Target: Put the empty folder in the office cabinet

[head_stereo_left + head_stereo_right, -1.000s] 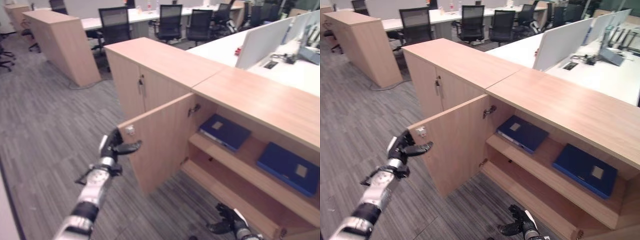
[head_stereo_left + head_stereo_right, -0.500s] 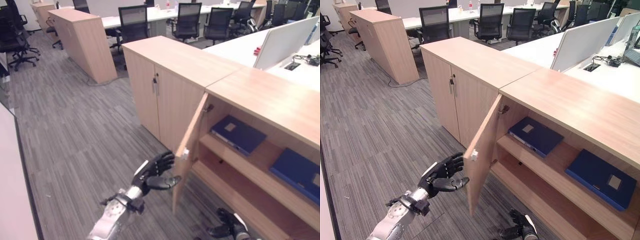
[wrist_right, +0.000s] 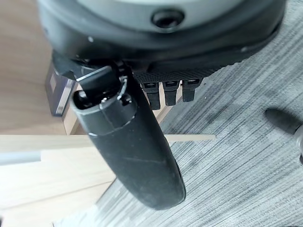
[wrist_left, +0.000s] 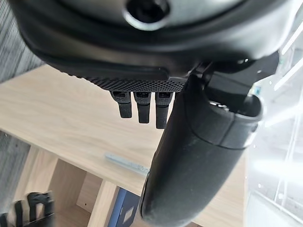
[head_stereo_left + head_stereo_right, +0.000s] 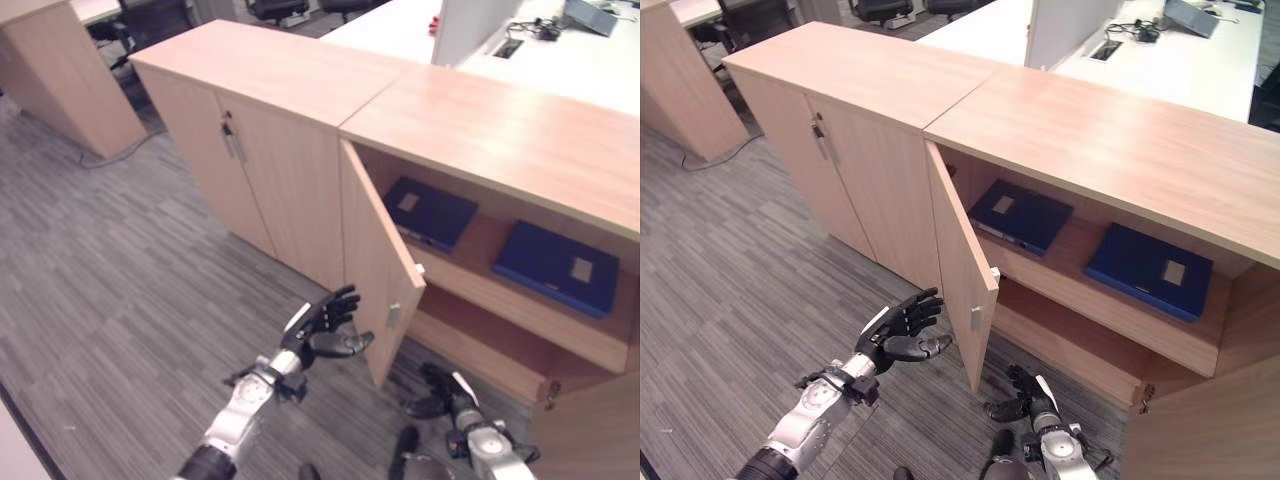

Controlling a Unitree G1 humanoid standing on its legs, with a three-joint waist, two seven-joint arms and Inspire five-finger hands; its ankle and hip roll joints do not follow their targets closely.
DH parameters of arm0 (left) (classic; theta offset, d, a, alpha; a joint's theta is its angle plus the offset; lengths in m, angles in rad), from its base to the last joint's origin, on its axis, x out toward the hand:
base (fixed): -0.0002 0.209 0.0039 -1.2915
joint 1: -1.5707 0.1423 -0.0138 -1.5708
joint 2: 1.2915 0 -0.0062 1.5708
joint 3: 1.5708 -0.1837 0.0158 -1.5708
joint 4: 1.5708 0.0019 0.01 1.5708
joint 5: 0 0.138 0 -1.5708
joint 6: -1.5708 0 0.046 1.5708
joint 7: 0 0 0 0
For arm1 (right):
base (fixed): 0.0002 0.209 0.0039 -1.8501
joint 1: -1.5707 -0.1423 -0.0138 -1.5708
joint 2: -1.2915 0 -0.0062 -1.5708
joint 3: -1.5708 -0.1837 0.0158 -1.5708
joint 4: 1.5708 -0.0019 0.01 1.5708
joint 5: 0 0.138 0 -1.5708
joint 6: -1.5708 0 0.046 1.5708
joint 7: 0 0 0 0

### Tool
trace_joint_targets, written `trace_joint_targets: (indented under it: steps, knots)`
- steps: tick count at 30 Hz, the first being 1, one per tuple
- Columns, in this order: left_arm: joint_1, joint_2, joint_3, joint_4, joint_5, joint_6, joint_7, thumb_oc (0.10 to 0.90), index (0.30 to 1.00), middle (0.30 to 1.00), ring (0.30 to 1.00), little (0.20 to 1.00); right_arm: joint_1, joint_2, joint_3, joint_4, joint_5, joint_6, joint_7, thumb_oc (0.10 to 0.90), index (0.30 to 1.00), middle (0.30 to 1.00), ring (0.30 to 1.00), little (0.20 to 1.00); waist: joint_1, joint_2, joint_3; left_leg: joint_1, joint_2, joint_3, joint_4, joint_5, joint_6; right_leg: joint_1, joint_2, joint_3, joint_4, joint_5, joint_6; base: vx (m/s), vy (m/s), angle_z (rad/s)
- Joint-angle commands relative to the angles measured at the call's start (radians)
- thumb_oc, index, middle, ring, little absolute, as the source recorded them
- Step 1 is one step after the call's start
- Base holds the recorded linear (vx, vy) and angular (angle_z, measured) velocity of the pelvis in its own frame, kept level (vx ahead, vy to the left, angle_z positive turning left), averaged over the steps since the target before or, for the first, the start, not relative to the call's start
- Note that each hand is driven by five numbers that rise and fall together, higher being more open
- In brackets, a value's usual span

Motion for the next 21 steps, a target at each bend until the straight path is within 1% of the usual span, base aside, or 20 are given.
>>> trace_joint_targets:
  steps: [1, 2, 3, 4, 5, 6, 7, 8, 9, 10, 11, 12, 13, 14, 15, 16, 17, 19, 20, 21]
  knots:
    - [-0.119, -0.037, 0.047, 0.008, 0.009, -0.093, 0.037, 0.8, 0.9, 0.9, 0.9, 0.9, 0.0, -0.055, -0.012, -0.058, 0.007, -0.052, -0.004, 0.8, 0.9, 0.9, 0.9, 0.9, -0.04, -0.003, -0.047, 0.05, 0.012, -0.057, 0.105, -0.151, -0.012, 0.034, 0.032, 0.073, -0.009, -0.066, 0.045, 0.11, -0.18, -0.37]
    - [-0.125, -0.041, 0.061, 0.033, 0.006, -0.095, 0.046, 0.8, 0.9, 0.9, 0.9, 0.9, 0.008, -0.062, -0.012, -0.062, 0.014, -0.054, 0.002, 0.8, 0.9, 0.9, 0.9, 0.9, -0.052, -0.002, -0.048, 0.046, 0.03, -0.045, 0.146, -0.152, -0.024, 0.045, 0.05, 0.09, -0.024, -0.076, 0.035, 0.1, -0.191, -0.66]
    - [-0.136, -0.043, 0.076, 0.06, 0.006, -0.099, 0.062, 0.8, 0.9, 0.9, 0.9, 0.9, 0.018, -0.071, -0.014, -0.073, 0.022, -0.055, 0.007, 0.8, 0.9, 0.9, 0.9, 0.9, -0.06, -0.003, -0.045, 0.027, 0.062, -0.026, 0.207, -0.137, -0.044, 0.062, 0.069, 0.101, -0.044, -0.086, 0.025, 0.09, -0.221, -0.8]
    - [-0.162, -0.038, 0.09, 0.092, 0.015, -0.103, 0.082, 0.8, 0.9, 0.9, 0.9, 0.9, 0.026, -0.08, -0.02, -0.079, 0.03, -0.06, 0.004, 0.8, 0.9, 0.9, 0.9, 0.9, -0.071, -0.009, -0.039, -0.002, 0.113, -0.007, 0.31, -0.077, -0.077, 0.081, 0.084, 0.111, -0.063, -0.09, 0.01, 0.08, -0.245, -0.88]
    - [-0.183, -0.037, 0.1, 0.125, 0.019, -0.104, 0.102, 0.8, 0.9, 0.9, 0.9, 0.9, 0.041, -0.091, -0.023, -0.088, 0.037, -0.06, 0.004, 0.8, 0.9, 0.9, 0.9, 0.9, -0.077, -0.015, -0.03, -0.033, 0.157, -0.004, 0.395, -0.025, -0.098, 0.102, 0.105, 0.123, -0.084, -0.095, -0.009, 0.08, -0.249, -0.69]
    - [-0.205, -0.032, 0.124, 0.164, 0.029, -0.111, 0.126, 0.8, 0.9, 0.9, 0.9, 0.9, 0.044, -0.101, -0.024, -0.089, 0.04, -0.06, 0.002, 0.8, 0.9, 0.9, 0.9, 0.9, -0.079, -0.017, -0.02, -0.053, 0.186, -0.017, 0.476, 0.019, -0.113, 0.126, 0.13, 0.141, -0.109, -0.099, -0.026, 0.09, -0.161, -0.55]
    - [-0.22, -0.014, 0.145, 0.207, 0.039, -0.114, 0.149, 0.8, 0.9, 0.9, 0.9, 0.9, 0.042, -0.115, -0.024, -0.087, 0.046, -0.06, -0.002, 0.8, 0.9, 0.9, 0.9, 0.9, -0.08, -0.025, -0.017, -0.065, 0.185, -0.04, 0.505, 0.042, -0.112, 0.142, 0.139, 0.17, -0.131, -0.099, -0.032, 0.1, -0.069, -0.65]
    - [-0.234, -0.006, 0.167, 0.239, 0.03, -0.117, 0.166, 0.8, 0.9, 0.9, 0.9, 0.9, 0.044, -0.122, -0.024, -0.095, 0.048, -0.058, -0.001, 0.8, 0.9, 0.9, 0.9, 0.9, -0.077, -0.028, -0.017, -0.076, 0.167, -0.074, 0.494, 0.03, -0.104, 0.151, 0.141, 0.199, -0.15, -0.096, -0.026, 0.15, 0.041, -1.19]
    - [-0.254, 0.003, 0.193, 0.28, 0.015, -0.121, 0.185, 0.8, 0.9, 0.9, 0.9, 0.9, 0.045, -0.13, -0.021, -0.1, 0.051, -0.057, 0.0, 0.8, 0.9, 0.9, 0.9, 0.9, -0.072, -0.03, -0.021, -0.091, 0.135, -0.117, 0.452, 0.003, -0.093, 0.158, 0.137, 0.237, -0.164, -0.094, -0.011, 0.11, 0.066, -1.46]
    - [-0.256, 0.004, 0.193, 0.281, 0.014, -0.122, 0.185, 0.8, 0.9, 0.9, 0.9, 0.9, 0.044, -0.13, -0.021, -0.101, 0.052, -0.056, 0.0, 0.8, 0.9, 0.9, 0.9, 0.9, -0.072, -0.033, -0.023, -0.091, 0.132, -0.114, 0.447, 0.007, -0.091, 0.155, 0.134, 0.238, -0.164, -0.092, -0.01, 0.28, 0.177, -1.24]
    - [-0.314, 0.041, 0.233, 0.363, -0.007, -0.139, 0.219, 0.8, 0.9, 0.9, 0.9, 0.9, 0.033, -0.144, -0.016, -0.095, 0.058, -0.061, 0.002, 0.8, 0.9, 0.9, 0.9, 0.9, -0.062, -0.029, -0.028, -0.096, 0.091, -0.205, 0.319, -0.061, -0.078, 0.167, 0.13, 0.315, -0.172, -0.1, 0.022, 0.3, 0.194, -0.88]
    - [-0.345, 0.065, 0.251, 0.401, -0.021, -0.146, 0.23, 0.8, 0.9, 0.9, 0.9, 0.9, 0.022, -0.15, -0.013, -0.087, 0.061, -0.064, 0.001, 0.8, 0.9, 0.9, 0.9, 0.9, -0.053, -0.024, -0.031, -0.098, 0.076, -0.256, 0.24, -0.053, -0.081, 0.168, 0.131, 0.35, -0.172, -0.102, 0.033, 0.43, 0.247, -1.01]
    - [-0.37, 0.092, 0.276, 0.437, -0.033, -0.153, 0.243, 0.8, 0.9, 0.9, 0.9, 0.9, 0.019, -0.156, -0.012, -0.07, 0.065, -0.067, -0.002, 0.8, 0.9, 0.9, 0.9, 0.9, -0.04, -0.017, -0.029, -0.111, 0.061, -0.328, 0.179, -0.036, -0.084, 0.178, 0.138, 0.386, -0.172, -0.109, 0.038, 0.34, 0.145, -1.26]
    - [-0.388, 0.121, 0.29, 0.47, -0.034, -0.155, 0.247, 0.8, 0.9, 0.9, 0.9, 0.9, 0.01, -0.162, -0.012, -0.053, 0.067, -0.072, -0.005, 0.8, 0.9, 0.9, 0.9, 0.9, -0.021, -0.011, -0.028, -0.134, 0.033, -0.416, 0.13, -0.011, -0.084, 0.189, 0.149, 0.419, -0.171, -0.12, 0.037, 0.36, 0.1, -1.37]
    - [-0.428, 0.189, 0.319, 0.532, -0.038, -0.161, 0.258, 0.8, 0.9, 0.9, 0.9, 0.9, -0.003, -0.173, -0.012, -0.039, 0.068, -0.077, -0.005, 0.8, 0.9, 0.9, 0.9, 0.9, -0.013, -0.007, -0.029, -0.163, 0.019, -0.498, 0.083, 0.016, -0.093, 0.191, 0.166, 0.465, -0.165, -0.128, 0.037, 0.23, 0.045, -1.2]
    - [-0.431, 0.191, 0.319, 0.535, -0.039, -0.162, 0.257, 0.8, 0.9, 0.9, 0.9, 0.9, -0.005, -0.173, -0.011, -0.038, 0.068, -0.076, -0.005, 0.8, 0.9, 0.9, 0.9, 0.9, -0.012, -0.009, -0.026, -0.16, 0.018, -0.496, 0.08, 0.017, -0.093, 0.193, 0.165, 0.466, -0.164, -0.129, 0.037, 0.15, 0.046, -1.21]
    - [-0.457, 0.221, 0.33, 0.556, -0.036, -0.161, 0.248, 0.8, 0.9, 0.9, 0.9, 0.9, 0.005, -0.169, -0.014, -0.03, 0.072, -0.075, 0.007, 0.8, 0.9, 0.9, 0.9, 0.9, -0.021, 0.0, -0.032, -0.133, 0.022, -0.482, 0.042, 0.009, -0.091, 0.194, 0.173, 0.482, -0.165, -0.132, 0.041, 0.11, 0.099, -1.37]
    - [-0.477, 0.274, 0.347, 0.583, 0.004, -0.154, 0.249, 0.8, 0.9, 0.9, 0.9, 0.9, 0.029, -0.166, -0.019, -0.031, 0.062, -0.078, 0.027, 0.8, 0.9, 0.9, 0.9, 0.9, -0.041, 0.012, -0.056, -0.086, 0.018, -0.456, 0.021, 0.003, -0.078, 0.191, 0.169, 0.51, -0.161, -0.131, 0.05, 0.2, 0.201, -1.13]
    - [-0.476, 0.299, 0.355, 0.585, 0.015, -0.156, 0.248, 0.8, 0.9, 0.9, 0.9, 0.9, 0.038, -0.165, -0.021, -0.036, 0.058, -0.079, 0.033, 0.8, 0.9, 0.9, 0.9, 0.9, -0.044, 0.009, -0.067, -0.074, 0.015, -0.441, 0.014, -0.002, -0.074, 0.188, 0.164, 0.523, -0.156, -0.129, 0.053, 0.23, 0.244, -0.81]
    - [-0.469, 0.327, 0.37, 0.599, 0.021, -0.156, 0.24, 0.8, 0.9, 0.9, 0.9, 0.9, 0.044, -0.156, -0.018, -0.034, 0.058, -0.079, 0.042, 0.8, 0.9, 0.9, 0.9, 0.9, -0.05, 0.0, -0.083, -0.051, 0.008, -0.402, 0.006, -0.007, -0.067, 0.175, 0.155, 0.552, -0.141, -0.123, 0.063, 0.16, 0.159, -0.7]
